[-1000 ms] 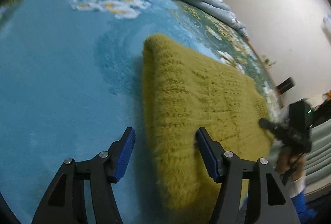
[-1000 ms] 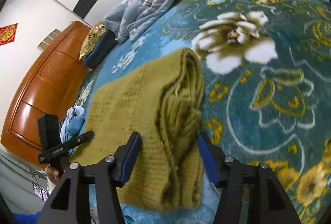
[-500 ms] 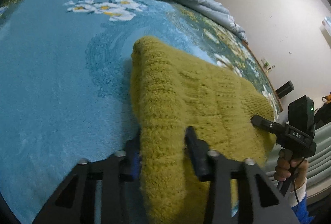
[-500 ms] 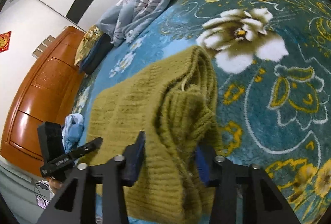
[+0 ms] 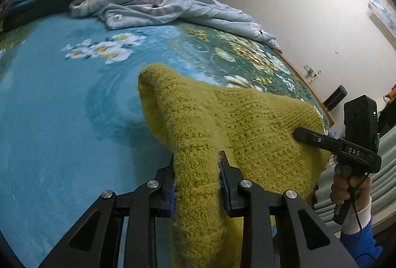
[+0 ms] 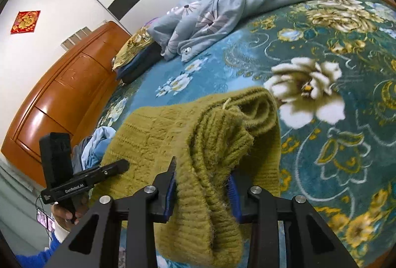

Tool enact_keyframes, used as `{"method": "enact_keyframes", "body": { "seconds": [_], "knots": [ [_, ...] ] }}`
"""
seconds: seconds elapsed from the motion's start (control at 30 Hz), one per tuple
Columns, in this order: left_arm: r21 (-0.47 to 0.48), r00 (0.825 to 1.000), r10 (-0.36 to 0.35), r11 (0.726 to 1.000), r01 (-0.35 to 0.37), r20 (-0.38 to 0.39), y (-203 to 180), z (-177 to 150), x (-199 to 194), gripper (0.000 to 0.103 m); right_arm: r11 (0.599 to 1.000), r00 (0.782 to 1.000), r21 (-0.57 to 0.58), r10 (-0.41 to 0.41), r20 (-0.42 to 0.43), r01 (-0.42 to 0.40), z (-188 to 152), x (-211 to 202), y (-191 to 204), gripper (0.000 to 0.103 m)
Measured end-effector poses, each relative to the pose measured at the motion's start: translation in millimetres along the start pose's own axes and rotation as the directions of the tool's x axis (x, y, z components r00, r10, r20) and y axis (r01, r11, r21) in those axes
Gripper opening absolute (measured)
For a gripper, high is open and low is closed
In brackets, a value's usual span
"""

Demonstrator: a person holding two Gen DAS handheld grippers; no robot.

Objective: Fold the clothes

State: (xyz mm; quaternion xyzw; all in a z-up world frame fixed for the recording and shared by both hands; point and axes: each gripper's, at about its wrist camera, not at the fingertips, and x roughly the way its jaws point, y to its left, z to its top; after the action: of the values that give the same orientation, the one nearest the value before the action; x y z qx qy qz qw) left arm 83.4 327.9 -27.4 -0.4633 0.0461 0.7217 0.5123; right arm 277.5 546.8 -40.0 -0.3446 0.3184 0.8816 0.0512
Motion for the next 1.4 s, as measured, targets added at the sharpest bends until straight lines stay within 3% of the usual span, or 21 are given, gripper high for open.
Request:
{"method": "enact_keyframes", "body": {
  "seconds": [0.4, 0.57, 0.73, 1.03, 1.2, 1.33, 1.4],
  "knots": [
    [0.19, 0.996, -0.038, 0.98, 0.052, -0.076, -121, 47, 87, 0.029, 0.998, 0.994, 0.034, -0.058, 0.096, 0.055, 17, -75, -98, 0.038],
    [0.28, 0.992, -0.043, 0.957, 0.074, -0.115, -171, 69, 134, 0.029, 0.991, 0.984, 0.046, -0.127, 0.128, 0.122, 39, -111, -145, 0.038],
    [0.308, 0.991, -0.065, 0.946, 0.1, -0.12, -215, 100, 173, 0.029, 0.985, 0.972, 0.002, -0.172, 0.159, 0.174, 75, -140, -186, 0.038],
    [0.23, 0.98, -0.196, 0.953, 0.199, -0.037, -274, 147, 227, 0.029, 0.955, 0.938, -0.073, -0.264, 0.223, 0.286, 158, -192, -241, 0.038],
    [0.184, 0.98, -0.199, 0.962, 0.201, -0.032, -272, 131, 266, 0.029, 0.945, 0.929, -0.127, -0.262, 0.259, 0.302, 180, -201, -268, 0.038],
    [0.124, 0.979, -0.132, 0.981, 0.151, -0.153, -250, 103, 314, 0.029, 0.945, 0.936, -0.023, -0.32, 0.149, 0.327, 162, -158, -328, 0.038],
    [0.127, 0.979, -0.137, 0.98, 0.156, -0.151, -246, 98, 315, 0.03, 0.935, 0.932, 0.024, -0.355, 0.076, 0.354, 146, -133, -355, 0.038]
  ]
}}
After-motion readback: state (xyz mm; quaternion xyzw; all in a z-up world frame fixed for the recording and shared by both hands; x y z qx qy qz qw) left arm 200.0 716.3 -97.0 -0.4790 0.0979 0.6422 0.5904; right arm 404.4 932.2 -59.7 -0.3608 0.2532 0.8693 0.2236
